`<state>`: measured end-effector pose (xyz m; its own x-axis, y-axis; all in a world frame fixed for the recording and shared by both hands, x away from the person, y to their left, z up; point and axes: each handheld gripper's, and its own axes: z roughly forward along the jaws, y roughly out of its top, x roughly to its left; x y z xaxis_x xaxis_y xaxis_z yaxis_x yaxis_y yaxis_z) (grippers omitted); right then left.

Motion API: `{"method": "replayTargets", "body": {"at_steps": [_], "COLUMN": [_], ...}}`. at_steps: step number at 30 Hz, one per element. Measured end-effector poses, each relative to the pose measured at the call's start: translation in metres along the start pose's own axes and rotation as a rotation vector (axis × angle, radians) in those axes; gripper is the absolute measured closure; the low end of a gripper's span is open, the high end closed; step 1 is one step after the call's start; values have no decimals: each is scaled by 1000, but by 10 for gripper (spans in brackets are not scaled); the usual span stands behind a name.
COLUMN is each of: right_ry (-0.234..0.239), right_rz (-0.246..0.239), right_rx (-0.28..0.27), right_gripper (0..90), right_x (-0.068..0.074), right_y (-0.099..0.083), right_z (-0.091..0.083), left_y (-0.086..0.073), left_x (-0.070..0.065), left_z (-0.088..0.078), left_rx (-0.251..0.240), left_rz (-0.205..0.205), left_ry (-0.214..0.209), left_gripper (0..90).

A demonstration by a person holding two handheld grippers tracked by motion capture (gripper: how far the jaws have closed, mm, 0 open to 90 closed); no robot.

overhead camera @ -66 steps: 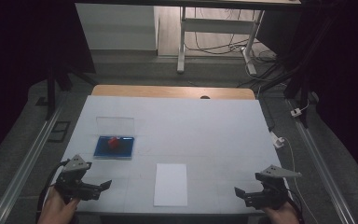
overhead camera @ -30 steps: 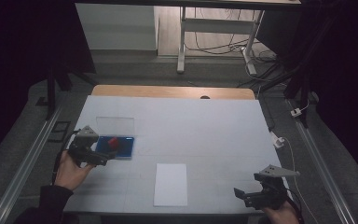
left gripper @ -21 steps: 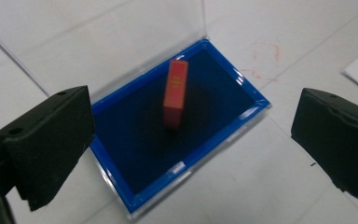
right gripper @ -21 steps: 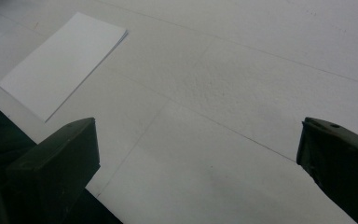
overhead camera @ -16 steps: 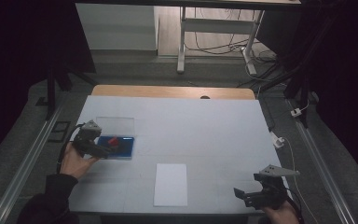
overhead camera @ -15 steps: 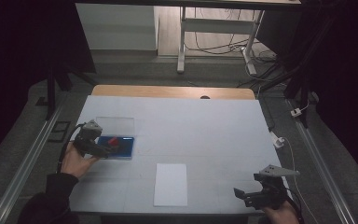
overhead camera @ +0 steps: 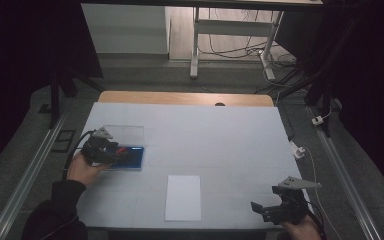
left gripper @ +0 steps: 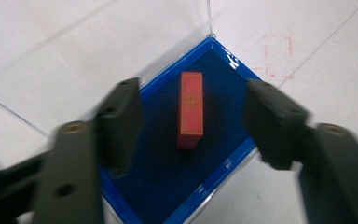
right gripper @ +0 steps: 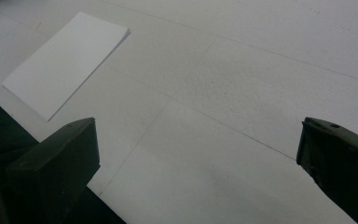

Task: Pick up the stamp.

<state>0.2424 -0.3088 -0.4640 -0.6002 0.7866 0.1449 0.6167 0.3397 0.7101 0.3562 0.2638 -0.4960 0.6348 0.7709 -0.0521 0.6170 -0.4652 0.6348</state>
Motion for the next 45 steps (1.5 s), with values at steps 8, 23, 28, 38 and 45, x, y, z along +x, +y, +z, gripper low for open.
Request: {"method": "replayTargets", "body": {"at_steps": [8, 23, 28, 38, 45], "right_ry": [-1, -1, -1, -2, -1], "right_rz": [2, -1, -5, -3, -10], "right_rx": [5, 4, 3, 4, 4], "right_gripper": [0, 0, 0, 0, 0], "right_x": [0, 0, 0, 0, 1], "right_y": [0, 0, 0, 0, 0], "right_z": [0, 0, 0, 0, 0], "left_y": [1, 2, 3, 11, 15], "left_x": [2, 4, 0, -13, -20], "left_z": [3, -3, -10, -17, -22], "left_rx": [22, 13, -13, -25, -31], "left_rz": [-16, -76, -87, -41, -40], "left_ry": [5, -4, 8, 57, 49], "left_gripper": [631, 802, 803, 802, 802]}}
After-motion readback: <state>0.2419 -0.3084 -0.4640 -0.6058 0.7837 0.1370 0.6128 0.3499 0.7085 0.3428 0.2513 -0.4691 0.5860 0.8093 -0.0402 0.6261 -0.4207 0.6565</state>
